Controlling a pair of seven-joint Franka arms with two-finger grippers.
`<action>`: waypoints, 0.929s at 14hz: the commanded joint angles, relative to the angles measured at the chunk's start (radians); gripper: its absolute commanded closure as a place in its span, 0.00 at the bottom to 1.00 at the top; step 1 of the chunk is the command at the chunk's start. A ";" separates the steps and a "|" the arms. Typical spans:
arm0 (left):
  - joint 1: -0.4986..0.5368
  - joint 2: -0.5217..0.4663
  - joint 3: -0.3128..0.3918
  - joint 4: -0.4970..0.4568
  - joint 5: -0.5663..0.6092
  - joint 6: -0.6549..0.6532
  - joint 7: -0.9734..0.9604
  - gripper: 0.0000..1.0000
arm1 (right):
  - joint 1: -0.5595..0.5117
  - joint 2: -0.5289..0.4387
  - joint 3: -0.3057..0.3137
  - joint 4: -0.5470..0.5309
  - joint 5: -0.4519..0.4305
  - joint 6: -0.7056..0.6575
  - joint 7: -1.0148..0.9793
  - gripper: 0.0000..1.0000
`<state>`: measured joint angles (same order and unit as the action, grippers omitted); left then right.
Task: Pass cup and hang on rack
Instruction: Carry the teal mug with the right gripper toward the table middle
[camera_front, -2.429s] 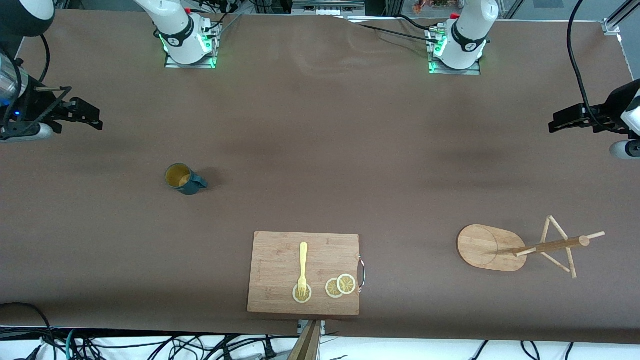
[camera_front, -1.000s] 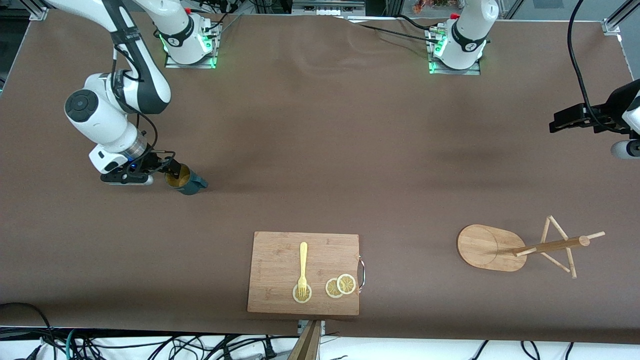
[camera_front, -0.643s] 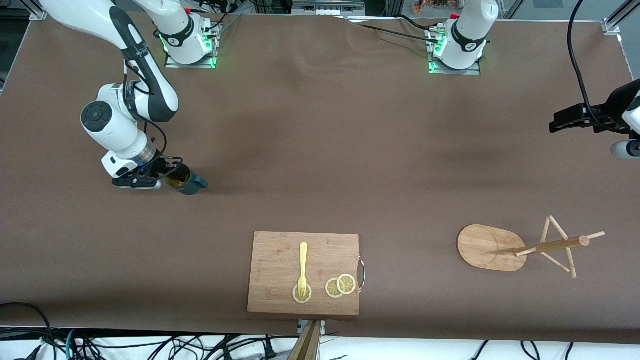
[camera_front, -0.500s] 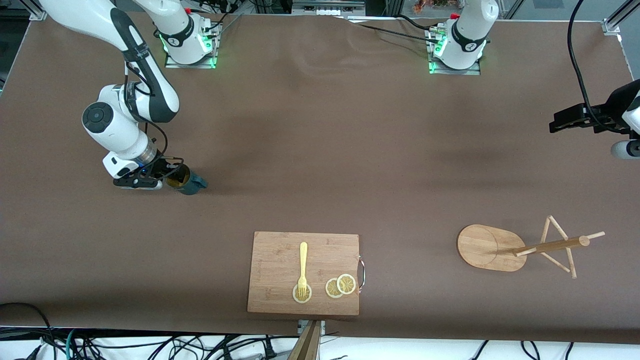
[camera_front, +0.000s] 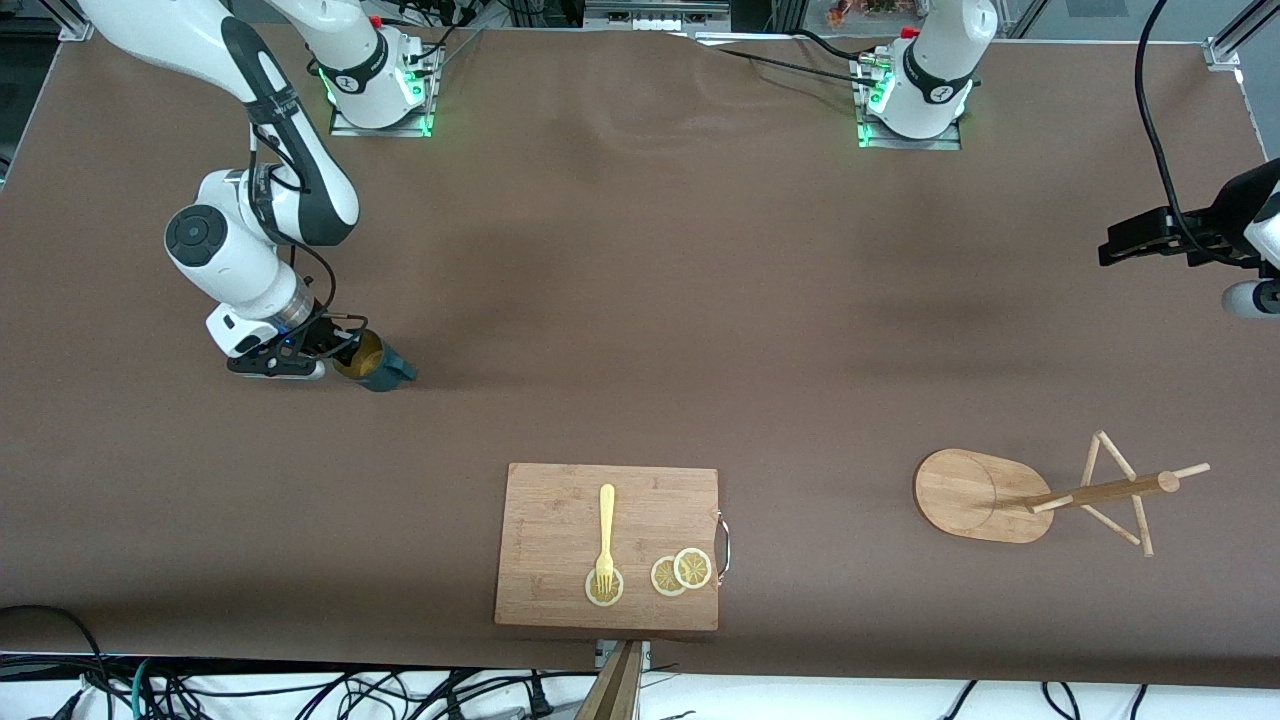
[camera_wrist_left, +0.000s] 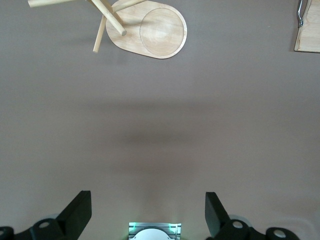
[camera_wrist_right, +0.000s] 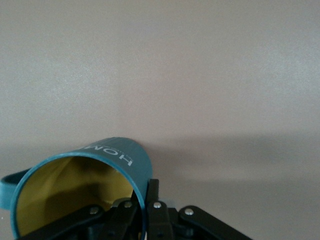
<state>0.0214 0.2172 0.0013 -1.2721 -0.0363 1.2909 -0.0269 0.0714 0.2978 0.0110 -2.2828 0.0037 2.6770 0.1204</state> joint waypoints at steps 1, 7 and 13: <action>-0.005 0.016 0.000 0.036 0.018 -0.008 0.004 0.00 | 0.004 -0.009 -0.002 0.028 -0.011 -0.049 -0.002 1.00; -0.005 0.016 0.000 0.037 0.018 -0.010 0.004 0.00 | 0.007 -0.019 0.049 0.302 -0.007 -0.458 0.015 1.00; -0.005 0.016 0.000 0.037 0.018 -0.008 0.004 0.00 | 0.149 -0.008 0.107 0.514 0.001 -0.655 0.228 1.00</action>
<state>0.0214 0.2172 0.0013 -1.2713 -0.0363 1.2909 -0.0269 0.1397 0.2763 0.1155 -1.8287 0.0049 2.0616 0.2122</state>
